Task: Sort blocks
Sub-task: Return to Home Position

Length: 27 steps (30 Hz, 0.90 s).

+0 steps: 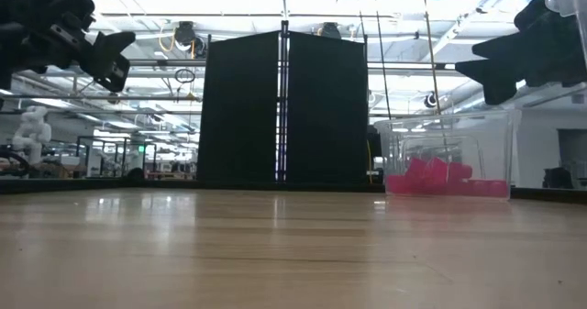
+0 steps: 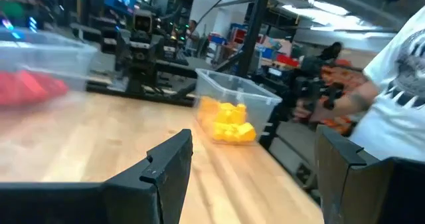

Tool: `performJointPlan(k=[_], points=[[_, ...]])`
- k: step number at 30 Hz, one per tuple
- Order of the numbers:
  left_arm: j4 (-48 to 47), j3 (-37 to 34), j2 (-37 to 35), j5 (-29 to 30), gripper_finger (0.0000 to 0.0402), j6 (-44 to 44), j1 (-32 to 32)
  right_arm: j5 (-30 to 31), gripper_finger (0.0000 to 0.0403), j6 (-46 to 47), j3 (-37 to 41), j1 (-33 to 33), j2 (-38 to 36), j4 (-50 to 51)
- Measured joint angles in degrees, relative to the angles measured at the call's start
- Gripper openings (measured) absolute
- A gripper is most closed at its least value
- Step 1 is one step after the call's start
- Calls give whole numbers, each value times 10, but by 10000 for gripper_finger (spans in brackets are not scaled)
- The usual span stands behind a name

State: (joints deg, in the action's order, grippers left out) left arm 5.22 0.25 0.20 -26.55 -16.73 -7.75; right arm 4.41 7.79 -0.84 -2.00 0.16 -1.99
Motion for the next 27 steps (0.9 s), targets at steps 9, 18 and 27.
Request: performJointPlan(k=[9, 18, 27], points=[[2, 0, 0, 43, 210, 30, 0, 0, 208, 1, 0, 0, 0, 0], [2, 0, 0, 43, 210, 30, 0, 0, 208, 1, 0, 0, 0, 1], [2, 0, 0, 43, 210, 30, 0, 0, 208, 1, 0, 0, 0, 1]])
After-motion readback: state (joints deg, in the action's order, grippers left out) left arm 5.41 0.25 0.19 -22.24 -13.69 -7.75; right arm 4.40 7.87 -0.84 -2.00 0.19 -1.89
